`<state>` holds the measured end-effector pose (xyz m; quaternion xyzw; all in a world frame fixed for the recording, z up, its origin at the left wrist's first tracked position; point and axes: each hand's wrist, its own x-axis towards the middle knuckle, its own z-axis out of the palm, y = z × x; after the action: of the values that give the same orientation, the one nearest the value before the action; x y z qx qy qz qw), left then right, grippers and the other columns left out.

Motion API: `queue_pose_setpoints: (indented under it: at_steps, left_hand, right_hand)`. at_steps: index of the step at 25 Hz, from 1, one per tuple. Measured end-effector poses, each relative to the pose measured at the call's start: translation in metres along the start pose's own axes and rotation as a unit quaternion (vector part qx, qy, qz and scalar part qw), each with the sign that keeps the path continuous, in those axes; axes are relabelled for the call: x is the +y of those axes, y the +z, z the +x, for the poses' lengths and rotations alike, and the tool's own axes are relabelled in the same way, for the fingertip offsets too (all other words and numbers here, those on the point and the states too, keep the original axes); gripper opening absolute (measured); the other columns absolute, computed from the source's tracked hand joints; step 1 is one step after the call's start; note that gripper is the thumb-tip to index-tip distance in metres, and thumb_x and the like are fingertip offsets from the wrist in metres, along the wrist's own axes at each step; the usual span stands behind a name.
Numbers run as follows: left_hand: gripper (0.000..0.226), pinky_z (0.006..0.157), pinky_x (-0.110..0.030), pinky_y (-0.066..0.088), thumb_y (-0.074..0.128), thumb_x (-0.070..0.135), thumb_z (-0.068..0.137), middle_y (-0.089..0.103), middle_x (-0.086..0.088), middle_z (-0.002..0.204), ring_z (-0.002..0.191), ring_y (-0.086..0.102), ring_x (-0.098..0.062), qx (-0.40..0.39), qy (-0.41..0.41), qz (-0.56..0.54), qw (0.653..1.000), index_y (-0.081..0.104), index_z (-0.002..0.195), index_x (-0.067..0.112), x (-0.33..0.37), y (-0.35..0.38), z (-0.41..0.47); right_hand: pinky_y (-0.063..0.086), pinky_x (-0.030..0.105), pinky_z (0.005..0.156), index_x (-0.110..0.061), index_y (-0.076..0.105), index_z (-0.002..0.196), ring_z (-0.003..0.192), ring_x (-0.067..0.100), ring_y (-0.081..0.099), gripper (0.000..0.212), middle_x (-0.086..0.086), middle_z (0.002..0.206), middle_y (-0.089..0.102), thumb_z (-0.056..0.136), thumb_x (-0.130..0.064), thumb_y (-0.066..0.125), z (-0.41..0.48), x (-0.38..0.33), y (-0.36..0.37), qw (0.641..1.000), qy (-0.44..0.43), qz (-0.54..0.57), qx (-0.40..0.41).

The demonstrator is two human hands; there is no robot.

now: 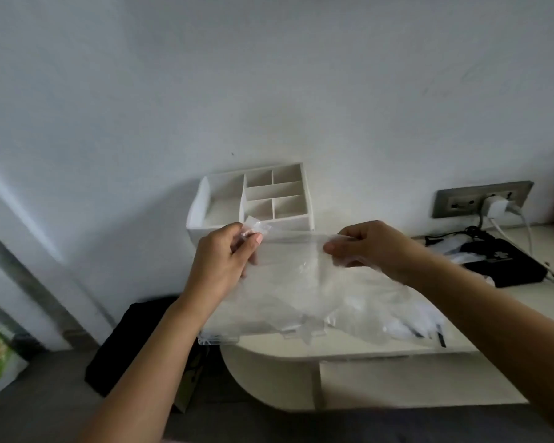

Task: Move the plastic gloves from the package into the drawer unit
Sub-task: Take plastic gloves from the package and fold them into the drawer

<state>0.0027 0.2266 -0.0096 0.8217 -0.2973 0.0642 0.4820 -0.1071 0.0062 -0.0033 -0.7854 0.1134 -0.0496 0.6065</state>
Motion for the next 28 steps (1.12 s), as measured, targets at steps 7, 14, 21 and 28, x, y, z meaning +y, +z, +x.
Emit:
queue_pose_setpoints:
  at_steps: [7, 14, 21, 28]
  left_hand:
    - [0.015, 0.044, -0.018, 0.047, 0.064, 0.011, 0.089, 0.066, 0.004, 0.055, 0.045, 0.062, -0.009, -0.005, -0.167, -0.027, 0.986, 0.064, 0.074, 0.010, -0.055, -0.011, 0.001]
    - [0.017, 0.041, -0.020, 0.048, 0.066, 0.005, 0.088, 0.065, -0.010, 0.060, 0.039, 0.058, -0.010, -0.004, -0.251, -0.033, 0.967, 0.062, 0.071, 0.006, -0.071, -0.008, 0.002]
    - [0.019, 0.040, -0.012, 0.041, 0.062, 0.016, 0.089, 0.065, -0.001, 0.060, 0.030, 0.049, -0.002, -0.018, -0.216, 0.115, 0.969, 0.068, 0.075, 0.005, -0.068, -0.013, 0.008]
    - [0.017, 0.062, -0.025, 0.053, 0.072, 0.022, 0.084, 0.071, -0.004, 0.072, 0.055, 0.061, -0.013, -0.003, -0.164, 0.200, 0.966, 0.069, 0.077, 0.007, -0.075, -0.016, 0.008]
  right_hand:
    - [0.050, 0.026, 0.066, -0.002, 0.068, 0.075, 0.064, 0.016, 0.062, 0.028, 0.005, 0.067, 0.068, 0.074, -0.028, 0.079, 0.043, -0.001, 0.029, 0.983, -0.013, -0.129, 0.130]
    - [0.037, 0.029, 0.069, -0.018, 0.043, 0.082, 0.074, 0.018, 0.045, 0.031, -0.004, 0.082, 0.048, 0.080, -0.028, 0.072, 0.026, 0.000, 0.063, 0.866, -0.137, -0.379, 0.295]
    - [0.041, 0.012, 0.087, -0.022, 0.063, 0.119, 0.102, 0.004, 0.056, 0.031, -0.009, 0.120, 0.061, 0.096, -0.008, 0.048, 0.016, -0.010, 0.121, 0.913, -0.235, -0.330, -0.051]
    - [0.027, 0.027, 0.111, -0.023, 0.043, 0.140, 0.134, 0.015, 0.038, 0.050, -0.004, 0.146, 0.043, 0.092, -0.027, 0.057, 0.051, 0.021, 0.123, 0.866, -0.137, -0.458, -0.146]
